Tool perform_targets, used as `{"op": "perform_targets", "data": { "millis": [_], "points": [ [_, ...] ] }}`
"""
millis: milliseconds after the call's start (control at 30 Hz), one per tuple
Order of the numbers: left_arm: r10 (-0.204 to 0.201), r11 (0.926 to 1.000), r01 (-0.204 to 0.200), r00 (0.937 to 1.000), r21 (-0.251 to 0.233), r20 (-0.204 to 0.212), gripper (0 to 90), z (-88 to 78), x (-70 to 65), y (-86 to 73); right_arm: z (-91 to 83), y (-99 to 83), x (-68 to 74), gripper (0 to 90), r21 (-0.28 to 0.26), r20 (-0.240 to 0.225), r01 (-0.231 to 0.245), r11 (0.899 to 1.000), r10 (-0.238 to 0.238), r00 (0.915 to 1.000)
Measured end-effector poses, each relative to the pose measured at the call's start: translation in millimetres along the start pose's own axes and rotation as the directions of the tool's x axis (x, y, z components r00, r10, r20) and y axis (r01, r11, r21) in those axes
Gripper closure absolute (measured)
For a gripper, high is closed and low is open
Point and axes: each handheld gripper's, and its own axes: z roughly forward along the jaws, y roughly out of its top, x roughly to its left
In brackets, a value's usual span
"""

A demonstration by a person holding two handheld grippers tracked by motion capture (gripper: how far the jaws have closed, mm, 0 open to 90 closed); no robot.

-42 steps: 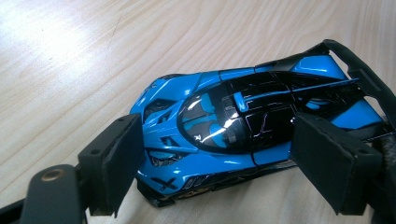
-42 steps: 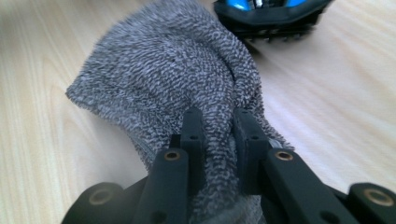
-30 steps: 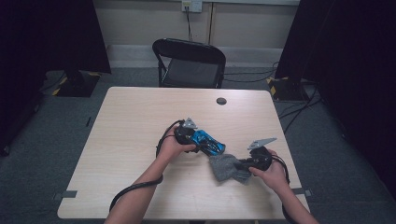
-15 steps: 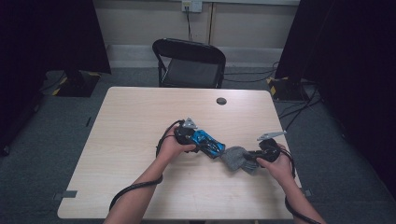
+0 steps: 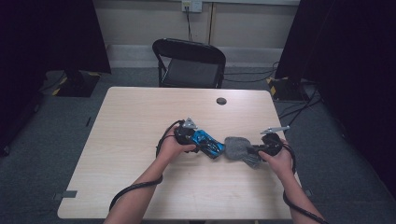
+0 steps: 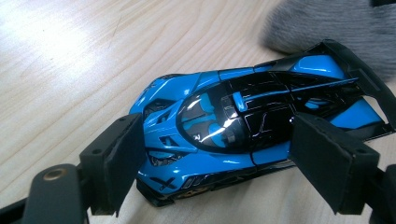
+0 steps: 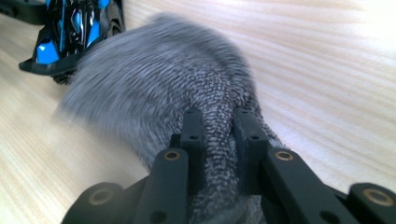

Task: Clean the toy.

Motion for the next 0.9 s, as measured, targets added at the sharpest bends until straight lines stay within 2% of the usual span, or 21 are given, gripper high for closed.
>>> {"op": "perform_targets", "data": {
  "millis": [133,200,567,633,733,767,833,867,900],
  "points": [
    [0.003,1.0000,-0.003,1.0000,0.000,-0.001,18.3,-0.1,0.4,0.1,-4.3,-0.5,-1.4,76.3,-0.023,-0.002,-0.005,1.000,0.005,1.0000],
    [0.002,1.0000,-0.002,1.0000,-0.001,-0.001,18.3,-0.1,0.5,0.0,-7.9,-1.2,-0.6,76.2,-0.036,-0.020,-0.009,0.999,0.008,0.9998],
    [0.002,1.0000,-0.002,1.0000,0.002,-0.001,18.4,-0.2,0.2,0.1,-30.4,0.4,7.7,76.3,-0.102,-0.061,0.022,0.995,-0.028,0.9977],
    [0.002,1.0000,-0.002,1.0000,0.002,-0.001,18.4,-0.2,0.2,0.2,-32.6,0.4,12.9,76.3,-0.105,-0.077,0.034,0.994,-0.043,0.9961],
    [-0.001,1.0000,0.001,1.0000,0.002,0.001,18.4,0.0,0.3,0.2,-31.1,-2.0,28.7,76.2,-0.103,-0.126,0.071,0.992,-0.083,0.9885],
    [-0.001,1.0000,0.001,1.0000,0.002,0.001,18.4,0.0,0.3,0.2,-31.1,-2.0,28.7,76.2,-0.103,-0.126,0.071,0.992,-0.083,0.9885],
    [0.000,1.0000,0.000,1.0000,0.001,0.000,18.4,-0.1,0.4,0.1,-28.3,-3.9,39.7,76.2,-0.095,-0.154,0.096,0.991,-0.109,0.9820],
    [0.000,1.0000,0.000,1.0000,0.001,0.000,18.4,-0.1,0.3,0.1,-26.3,-4.9,49.7,76.2,-0.102,-0.177,0.113,0.988,-0.130,0.9756],
    [0.000,1.0000,0.000,1.0000,0.001,0.000,18.4,0.0,0.2,0.1,-26.3,-4.9,49.7,76.2,-0.102,-0.177,0.113,0.988,-0.130,0.9756]
  ]
}}
